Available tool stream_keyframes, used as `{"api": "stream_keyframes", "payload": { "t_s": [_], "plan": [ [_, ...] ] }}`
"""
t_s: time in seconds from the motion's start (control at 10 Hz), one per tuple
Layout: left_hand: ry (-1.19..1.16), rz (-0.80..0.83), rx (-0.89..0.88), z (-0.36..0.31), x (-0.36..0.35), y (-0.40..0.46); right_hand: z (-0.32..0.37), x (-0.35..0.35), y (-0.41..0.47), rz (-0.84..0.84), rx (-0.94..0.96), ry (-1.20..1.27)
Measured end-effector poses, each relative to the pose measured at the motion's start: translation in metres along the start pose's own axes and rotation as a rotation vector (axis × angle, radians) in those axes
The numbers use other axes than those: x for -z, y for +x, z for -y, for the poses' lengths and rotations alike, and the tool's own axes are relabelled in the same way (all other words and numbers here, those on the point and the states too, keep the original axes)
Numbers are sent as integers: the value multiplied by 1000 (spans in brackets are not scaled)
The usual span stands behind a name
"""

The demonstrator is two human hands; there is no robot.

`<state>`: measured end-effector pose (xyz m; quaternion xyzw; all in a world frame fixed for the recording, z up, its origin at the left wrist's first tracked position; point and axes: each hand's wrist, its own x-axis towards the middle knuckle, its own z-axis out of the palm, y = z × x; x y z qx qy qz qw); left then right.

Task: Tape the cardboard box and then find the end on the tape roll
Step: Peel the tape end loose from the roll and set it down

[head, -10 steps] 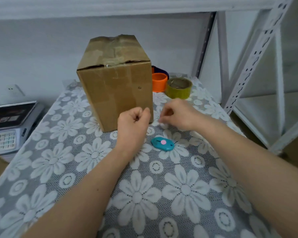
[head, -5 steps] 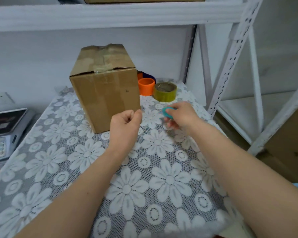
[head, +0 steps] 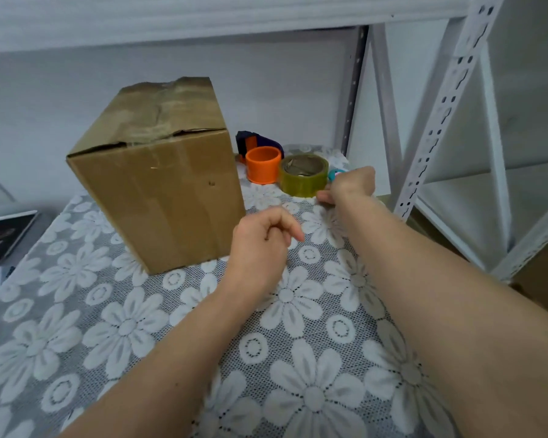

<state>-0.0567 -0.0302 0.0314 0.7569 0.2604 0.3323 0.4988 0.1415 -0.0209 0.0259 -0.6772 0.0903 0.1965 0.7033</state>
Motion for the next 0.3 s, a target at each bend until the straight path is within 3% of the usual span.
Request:
{"api": "stream_keyframes", "payload": {
  "t_s": [0.2,0.3],
  "plan": [
    [-55,0,60,13,1,-2,-4,-2,14,-5,96,-268],
    [-50,-5,105,16,7,-6,-8,5,15,70,146,-381]
  ]
}}
